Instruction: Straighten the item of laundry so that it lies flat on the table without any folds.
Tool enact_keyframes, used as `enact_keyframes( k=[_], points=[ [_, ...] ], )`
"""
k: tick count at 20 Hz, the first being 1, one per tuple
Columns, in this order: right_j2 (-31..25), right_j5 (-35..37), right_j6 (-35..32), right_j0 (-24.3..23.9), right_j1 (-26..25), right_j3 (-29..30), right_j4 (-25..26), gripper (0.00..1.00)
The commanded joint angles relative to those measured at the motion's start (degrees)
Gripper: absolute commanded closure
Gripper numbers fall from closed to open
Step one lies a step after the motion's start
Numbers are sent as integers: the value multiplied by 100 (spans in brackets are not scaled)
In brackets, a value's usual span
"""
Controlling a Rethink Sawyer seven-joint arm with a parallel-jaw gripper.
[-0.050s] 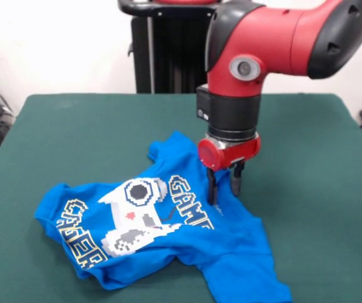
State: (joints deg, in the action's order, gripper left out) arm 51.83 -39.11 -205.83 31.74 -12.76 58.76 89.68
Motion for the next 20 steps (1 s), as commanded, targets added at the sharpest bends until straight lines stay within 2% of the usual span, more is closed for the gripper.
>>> enact_keyframes(
  k=[1,9,20],
  points=[
    [-455,-65,-1487,-20,-146,-370,-129,0],
    [-519,-75,-1340,-56,-68,-342,-184,0],
    [-719,-374,-1085,-48,401,-183,-336,0]
  ],
)
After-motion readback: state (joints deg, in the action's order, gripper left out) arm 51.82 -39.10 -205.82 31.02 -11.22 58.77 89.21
